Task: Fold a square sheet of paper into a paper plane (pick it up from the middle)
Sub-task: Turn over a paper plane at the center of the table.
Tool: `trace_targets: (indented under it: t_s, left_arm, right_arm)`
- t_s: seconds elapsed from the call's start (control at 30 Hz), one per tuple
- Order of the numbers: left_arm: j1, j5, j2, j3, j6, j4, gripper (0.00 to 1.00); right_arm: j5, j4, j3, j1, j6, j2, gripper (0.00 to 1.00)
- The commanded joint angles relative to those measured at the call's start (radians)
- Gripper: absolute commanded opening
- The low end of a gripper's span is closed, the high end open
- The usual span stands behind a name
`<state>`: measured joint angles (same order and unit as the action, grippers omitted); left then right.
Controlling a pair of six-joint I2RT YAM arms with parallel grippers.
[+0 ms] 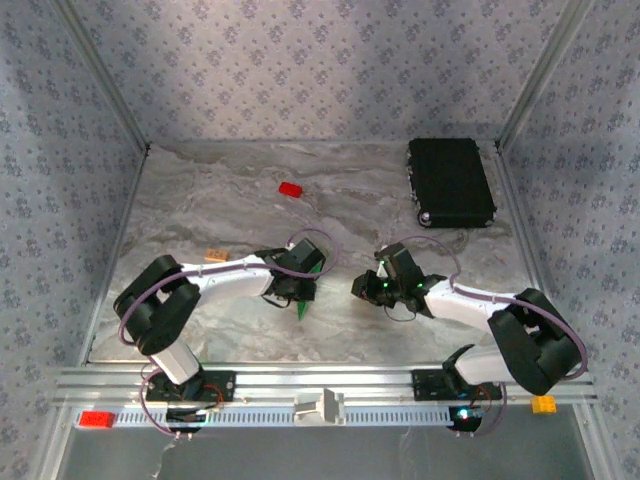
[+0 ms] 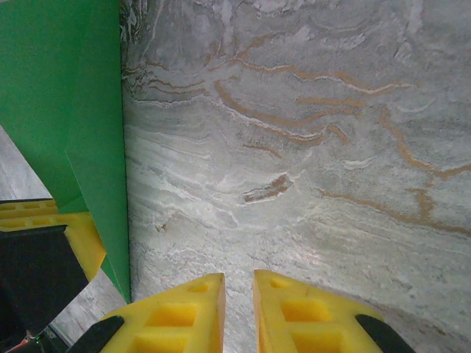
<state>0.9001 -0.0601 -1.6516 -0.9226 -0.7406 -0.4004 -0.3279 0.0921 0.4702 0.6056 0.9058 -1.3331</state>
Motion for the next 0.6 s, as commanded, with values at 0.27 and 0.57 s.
trace_targets:
  t_s: [0.27,0.57]
  left_arm:
    - [0.009,0.016,-0.048,-0.034,0.013,-0.016,0.18]
    - [0.020,-0.009,-0.074,-0.044,0.005,-0.043,0.23]
  right_arm:
    - [0.005,-0.029,0.027,0.005,0.004,-0.008,0.19]
    - [0.004,-0.026,0.030,0.003,0.004,-0.013,0.19]
